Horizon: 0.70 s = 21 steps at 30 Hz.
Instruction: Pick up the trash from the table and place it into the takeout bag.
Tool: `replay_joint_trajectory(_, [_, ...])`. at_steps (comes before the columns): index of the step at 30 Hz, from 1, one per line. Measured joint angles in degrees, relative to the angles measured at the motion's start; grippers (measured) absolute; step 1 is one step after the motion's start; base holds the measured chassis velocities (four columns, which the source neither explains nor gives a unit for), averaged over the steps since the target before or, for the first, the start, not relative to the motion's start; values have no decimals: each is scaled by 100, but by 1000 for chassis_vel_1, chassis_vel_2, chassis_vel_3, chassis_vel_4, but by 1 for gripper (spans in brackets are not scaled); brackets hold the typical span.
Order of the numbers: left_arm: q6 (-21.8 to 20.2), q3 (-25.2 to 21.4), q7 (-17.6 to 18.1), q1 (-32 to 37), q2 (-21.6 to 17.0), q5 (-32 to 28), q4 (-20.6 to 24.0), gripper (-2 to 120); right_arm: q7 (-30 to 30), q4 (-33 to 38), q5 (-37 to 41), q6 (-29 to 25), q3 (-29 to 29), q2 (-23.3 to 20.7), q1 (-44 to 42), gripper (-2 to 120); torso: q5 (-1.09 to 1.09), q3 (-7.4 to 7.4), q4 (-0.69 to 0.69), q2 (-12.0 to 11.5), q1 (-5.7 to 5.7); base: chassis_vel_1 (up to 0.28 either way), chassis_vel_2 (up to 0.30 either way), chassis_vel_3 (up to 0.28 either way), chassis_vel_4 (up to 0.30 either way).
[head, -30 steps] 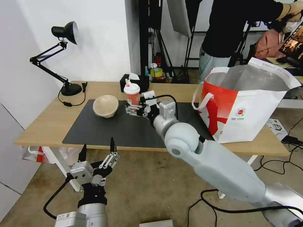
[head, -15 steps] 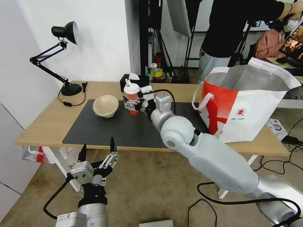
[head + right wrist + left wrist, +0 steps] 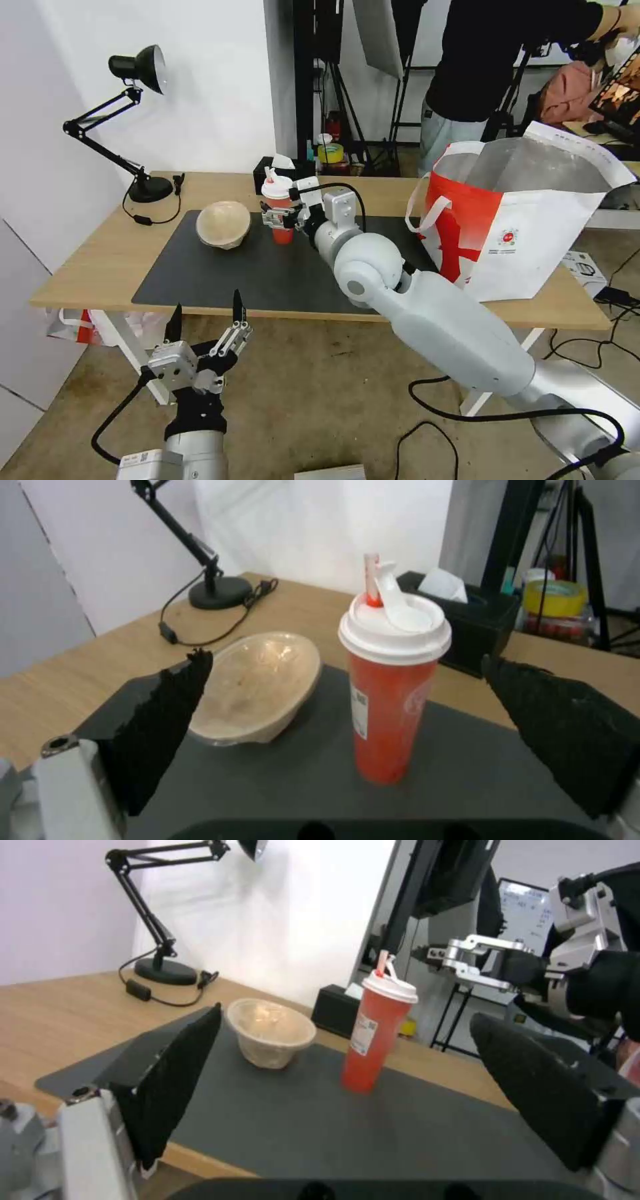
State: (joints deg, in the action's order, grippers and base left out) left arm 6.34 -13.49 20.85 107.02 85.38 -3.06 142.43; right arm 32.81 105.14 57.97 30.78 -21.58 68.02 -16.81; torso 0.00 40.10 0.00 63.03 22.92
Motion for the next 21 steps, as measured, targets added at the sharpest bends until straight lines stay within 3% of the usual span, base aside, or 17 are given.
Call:
replay_joint_trajectory(12, [21,-8,-4,64,54,91,1,100,97,-124,372,304,41,-90,177,100,0,0,0,0,0,0,0,0,0])
replay_joint_trajectory(21, [26,3,-4,30,19,73,2,100,202,-556,361,325,-4,144,311,100,0,0,0,0,0,0,0,0,0])
